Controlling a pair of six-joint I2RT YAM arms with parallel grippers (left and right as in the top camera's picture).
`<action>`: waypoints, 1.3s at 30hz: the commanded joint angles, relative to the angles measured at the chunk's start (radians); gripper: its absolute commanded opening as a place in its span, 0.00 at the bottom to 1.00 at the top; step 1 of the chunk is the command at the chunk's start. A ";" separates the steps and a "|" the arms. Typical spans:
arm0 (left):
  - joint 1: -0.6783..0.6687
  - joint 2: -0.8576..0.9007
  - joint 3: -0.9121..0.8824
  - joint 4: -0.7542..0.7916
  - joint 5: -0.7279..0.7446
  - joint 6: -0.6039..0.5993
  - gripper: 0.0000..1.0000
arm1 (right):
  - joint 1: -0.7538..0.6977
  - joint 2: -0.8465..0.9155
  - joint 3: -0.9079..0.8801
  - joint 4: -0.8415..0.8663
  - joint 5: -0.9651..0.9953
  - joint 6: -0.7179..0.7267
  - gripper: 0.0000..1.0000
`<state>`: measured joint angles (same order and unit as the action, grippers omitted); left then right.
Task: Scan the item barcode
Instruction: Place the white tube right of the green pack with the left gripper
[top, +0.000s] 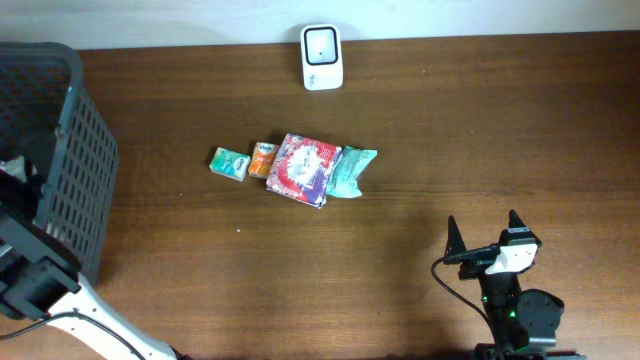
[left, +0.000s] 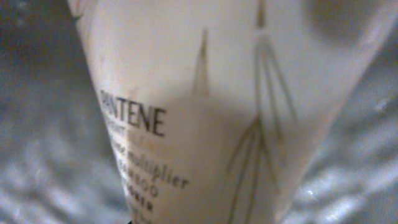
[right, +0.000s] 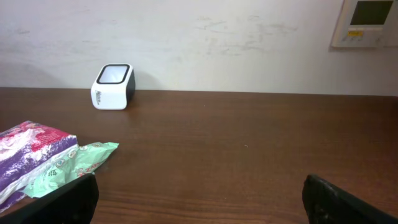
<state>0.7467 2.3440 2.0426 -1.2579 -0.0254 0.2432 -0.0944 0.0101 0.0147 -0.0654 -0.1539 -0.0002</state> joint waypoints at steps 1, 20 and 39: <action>0.003 -0.003 0.212 -0.064 0.181 -0.075 0.01 | 0.009 -0.006 -0.009 -0.001 0.008 0.005 0.99; -0.027 -0.226 1.096 -0.206 1.229 -0.206 0.00 | 0.009 -0.006 -0.009 -0.001 0.008 0.005 0.99; -1.220 0.103 0.882 -0.183 0.601 -0.259 0.00 | 0.009 -0.006 -0.009 -0.001 0.008 0.005 0.99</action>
<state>-0.4099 2.3852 2.9414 -1.4982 0.5816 0.0128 -0.0944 0.0101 0.0147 -0.0654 -0.1539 0.0002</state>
